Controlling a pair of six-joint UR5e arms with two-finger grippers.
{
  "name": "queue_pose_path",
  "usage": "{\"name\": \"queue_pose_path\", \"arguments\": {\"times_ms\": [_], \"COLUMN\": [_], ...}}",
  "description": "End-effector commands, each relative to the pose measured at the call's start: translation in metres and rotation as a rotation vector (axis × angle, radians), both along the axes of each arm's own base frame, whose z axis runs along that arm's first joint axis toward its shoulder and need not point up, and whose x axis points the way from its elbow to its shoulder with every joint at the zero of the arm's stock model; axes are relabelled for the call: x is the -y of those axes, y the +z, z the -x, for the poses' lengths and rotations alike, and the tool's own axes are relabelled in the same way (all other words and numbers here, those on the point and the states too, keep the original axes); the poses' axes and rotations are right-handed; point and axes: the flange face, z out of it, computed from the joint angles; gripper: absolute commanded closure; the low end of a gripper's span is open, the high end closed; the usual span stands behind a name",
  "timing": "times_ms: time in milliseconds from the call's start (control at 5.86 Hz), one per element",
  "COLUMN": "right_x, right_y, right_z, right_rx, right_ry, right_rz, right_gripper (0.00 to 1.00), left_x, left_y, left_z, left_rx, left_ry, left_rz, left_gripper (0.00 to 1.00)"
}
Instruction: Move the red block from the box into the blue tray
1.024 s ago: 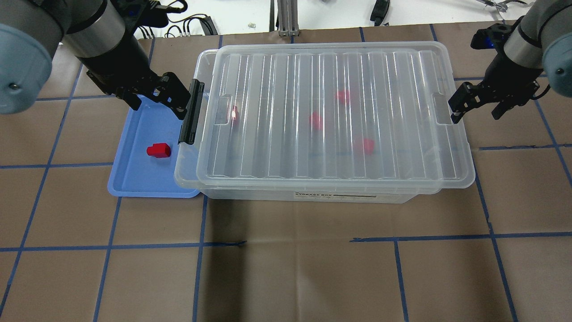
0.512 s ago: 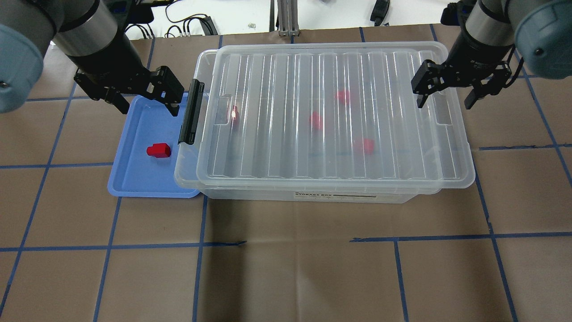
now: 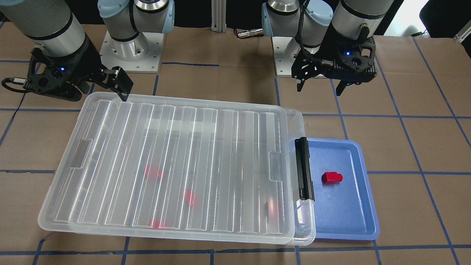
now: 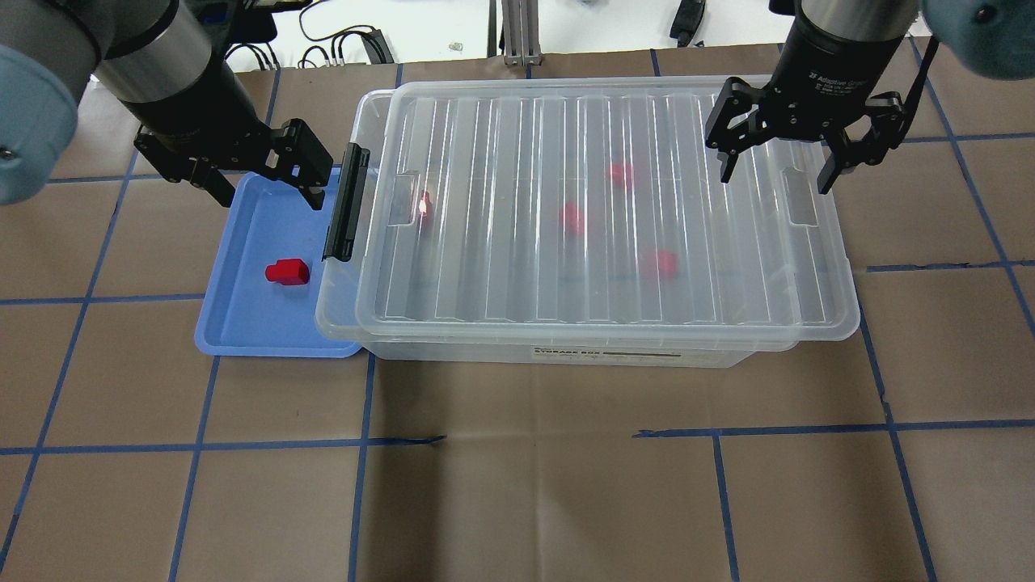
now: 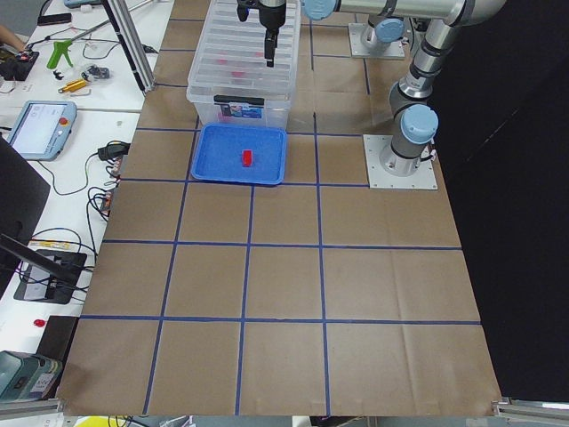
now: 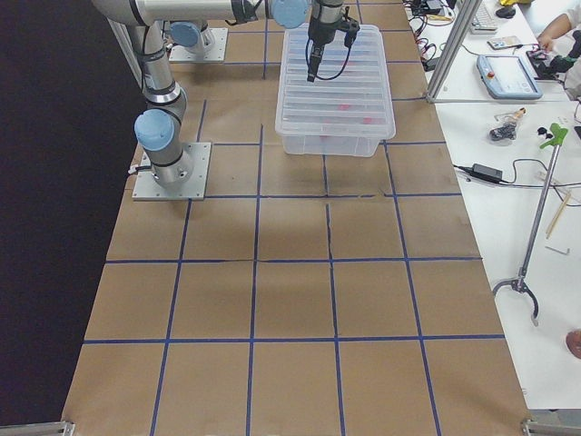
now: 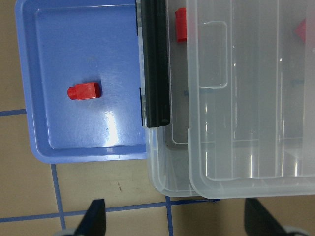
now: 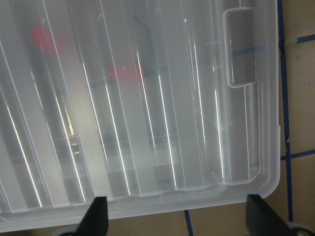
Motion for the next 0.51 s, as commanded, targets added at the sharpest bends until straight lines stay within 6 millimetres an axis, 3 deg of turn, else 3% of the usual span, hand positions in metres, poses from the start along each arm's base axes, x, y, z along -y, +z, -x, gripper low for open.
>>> {"name": "queue_pose_path", "arguments": {"times_ms": [0,341], "right_x": [-0.0013,-0.0009], "right_y": [0.0024,-0.0004], "right_z": [-0.0035,-0.0029], "right_rx": [-0.004,-0.002], "right_ry": [-0.001,-0.001], "right_rz": [-0.001,-0.006], "right_gripper": [0.0,0.0], "left_x": [-0.0003,-0.0008], "left_y": [-0.0024,-0.0041], "left_z": [-0.0002,-0.0005], "left_rx": [0.001,0.005], "left_ry": [-0.001,-0.027], "left_rz": [-0.005,-0.009], "left_gripper": [0.02,0.02]}}
